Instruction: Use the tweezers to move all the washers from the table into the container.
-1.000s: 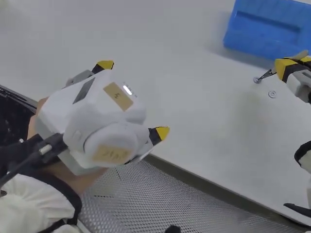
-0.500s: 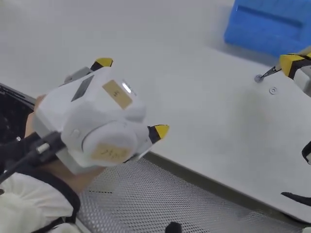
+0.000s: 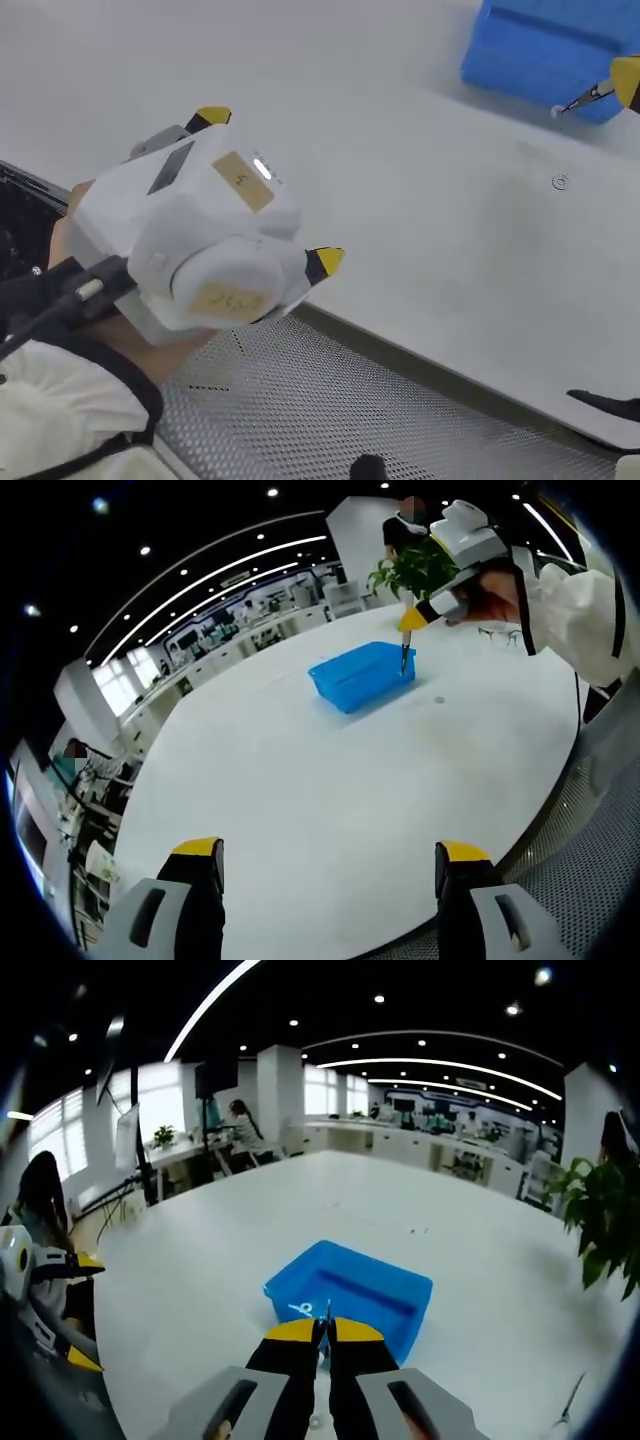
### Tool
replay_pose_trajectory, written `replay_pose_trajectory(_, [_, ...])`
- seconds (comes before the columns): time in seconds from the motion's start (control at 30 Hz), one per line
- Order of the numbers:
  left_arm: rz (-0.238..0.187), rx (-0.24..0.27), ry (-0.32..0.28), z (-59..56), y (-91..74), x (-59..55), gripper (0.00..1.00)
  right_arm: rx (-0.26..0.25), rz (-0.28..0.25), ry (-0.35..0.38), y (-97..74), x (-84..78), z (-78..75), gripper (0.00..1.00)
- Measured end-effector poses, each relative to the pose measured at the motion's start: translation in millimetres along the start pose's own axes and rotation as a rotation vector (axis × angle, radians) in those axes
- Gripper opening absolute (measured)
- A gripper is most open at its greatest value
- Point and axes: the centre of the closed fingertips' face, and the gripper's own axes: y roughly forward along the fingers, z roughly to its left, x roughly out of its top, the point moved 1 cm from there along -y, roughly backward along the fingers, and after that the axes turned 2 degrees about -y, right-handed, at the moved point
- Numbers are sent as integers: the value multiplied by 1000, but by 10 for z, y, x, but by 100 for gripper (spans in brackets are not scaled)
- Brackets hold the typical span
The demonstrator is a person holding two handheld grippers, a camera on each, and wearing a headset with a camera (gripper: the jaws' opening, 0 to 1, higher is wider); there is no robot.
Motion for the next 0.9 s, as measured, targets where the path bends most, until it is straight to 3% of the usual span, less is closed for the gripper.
replay_pose_trajectory(0.2, [2,-1,1,-2,5,-3,89,-28,-63,-12,27,254,-107,0])
replay_pose_trajectory(0.37, [5,-1,2,-1,10,-8,89,-39,-84,-21,56,359,-170,0])
replay_pose_trajectory(0.7, [20,4,31,-13,18,-27,88,-64,-98,-26,177,420,-318,0])
replay_pose_trajectory(0.9, [17,12,66,-23,10,-13,88,-75,-75,-60,327,370,-379,0])
